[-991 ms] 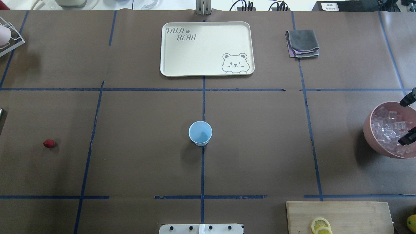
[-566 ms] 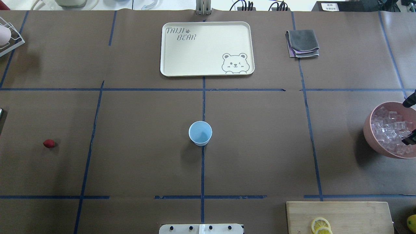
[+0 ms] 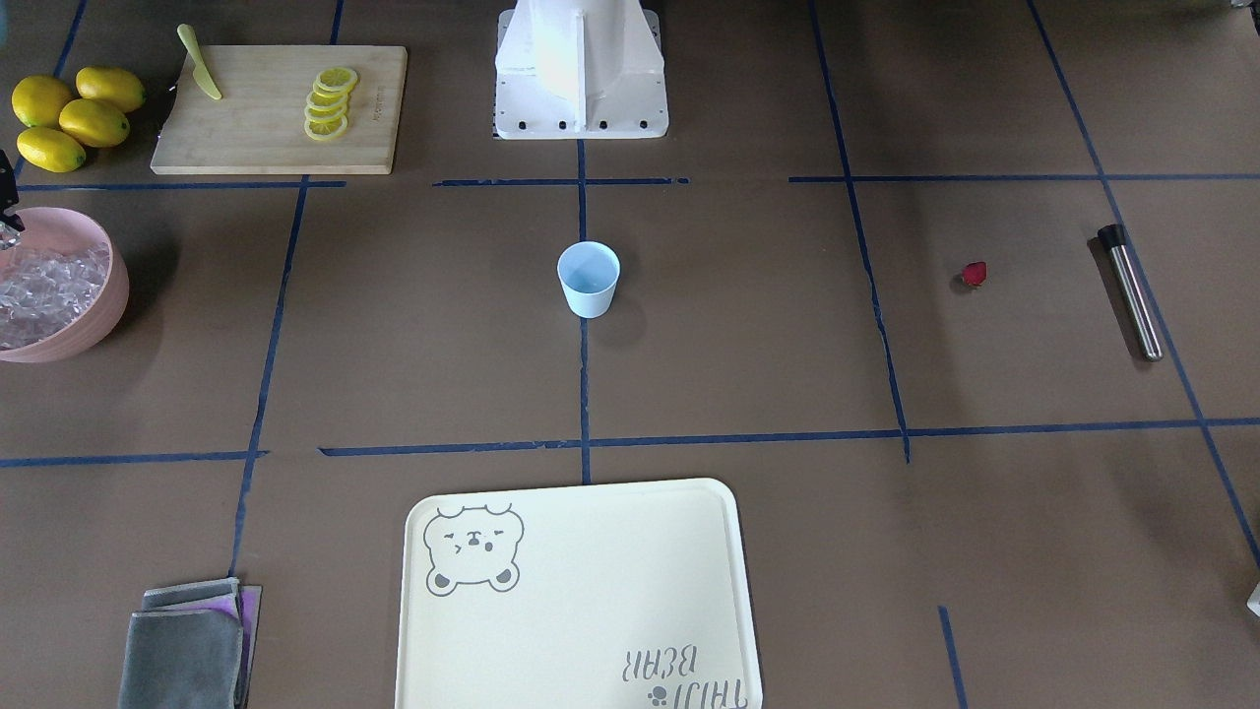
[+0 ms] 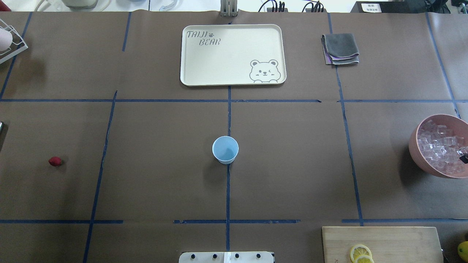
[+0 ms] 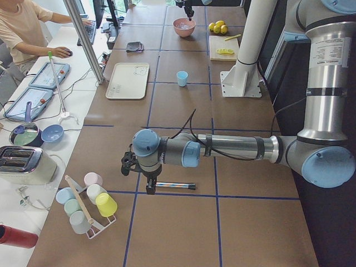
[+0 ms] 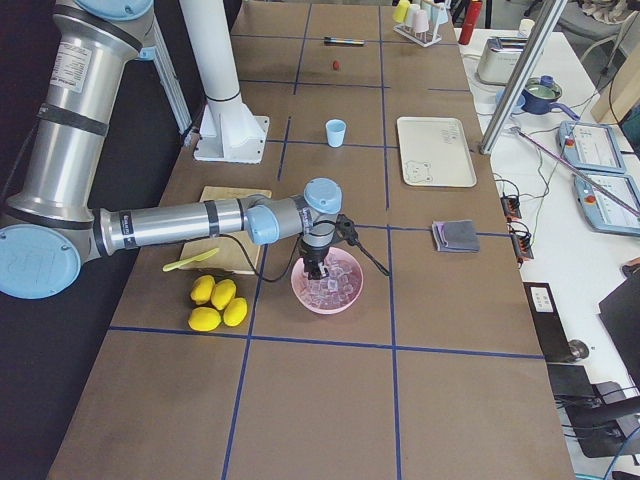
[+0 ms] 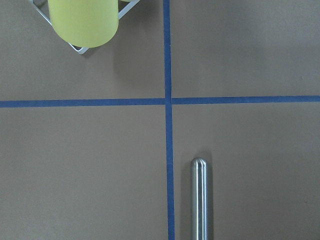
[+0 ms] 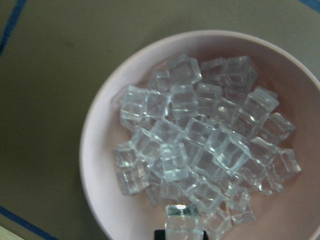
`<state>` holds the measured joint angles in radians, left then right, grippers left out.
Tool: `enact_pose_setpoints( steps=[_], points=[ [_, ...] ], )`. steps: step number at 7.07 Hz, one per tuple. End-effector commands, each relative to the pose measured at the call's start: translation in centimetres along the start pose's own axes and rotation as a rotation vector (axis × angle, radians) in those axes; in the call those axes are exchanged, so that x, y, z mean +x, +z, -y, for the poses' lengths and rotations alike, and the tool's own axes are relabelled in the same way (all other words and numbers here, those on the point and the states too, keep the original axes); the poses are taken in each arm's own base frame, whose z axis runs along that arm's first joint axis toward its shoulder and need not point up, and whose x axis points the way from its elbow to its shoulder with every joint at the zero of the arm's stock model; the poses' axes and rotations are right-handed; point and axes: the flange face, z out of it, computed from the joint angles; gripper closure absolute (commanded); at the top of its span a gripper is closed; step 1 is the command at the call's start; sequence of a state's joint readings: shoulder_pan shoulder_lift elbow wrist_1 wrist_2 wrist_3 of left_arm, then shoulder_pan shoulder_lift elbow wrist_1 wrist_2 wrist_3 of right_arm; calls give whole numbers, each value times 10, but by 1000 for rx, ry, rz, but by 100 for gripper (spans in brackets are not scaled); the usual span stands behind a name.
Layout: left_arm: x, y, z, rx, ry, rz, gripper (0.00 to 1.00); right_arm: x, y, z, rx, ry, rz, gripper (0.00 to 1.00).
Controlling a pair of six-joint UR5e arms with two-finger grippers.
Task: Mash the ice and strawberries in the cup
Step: 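Lower the right gripper into the bowl and grasp an ice cube, then carry the ice cube with the right gripper over the light-blue cup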
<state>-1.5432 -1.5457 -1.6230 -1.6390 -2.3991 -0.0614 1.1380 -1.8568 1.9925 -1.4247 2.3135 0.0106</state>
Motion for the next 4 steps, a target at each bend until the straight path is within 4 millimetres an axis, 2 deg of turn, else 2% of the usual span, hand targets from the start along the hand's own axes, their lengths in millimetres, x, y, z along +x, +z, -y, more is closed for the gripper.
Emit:
enact_pose_setpoints(
  steps=[1,2,3,4],
  points=[
    [1,1,-1,-2,-1,-15,0,-41,-32,39,72,237,86,99],
    [2,1,-1,-3,-1,-29,0,-74,-39,69,83,314,131,99],
    [2,1,-1,-3,-1,-29,0,-117,-42,108,87,407,169,99],
    [2,1,-1,-3,-1,-31,0,-169,-46,147,86,516,216,98]
  ],
)
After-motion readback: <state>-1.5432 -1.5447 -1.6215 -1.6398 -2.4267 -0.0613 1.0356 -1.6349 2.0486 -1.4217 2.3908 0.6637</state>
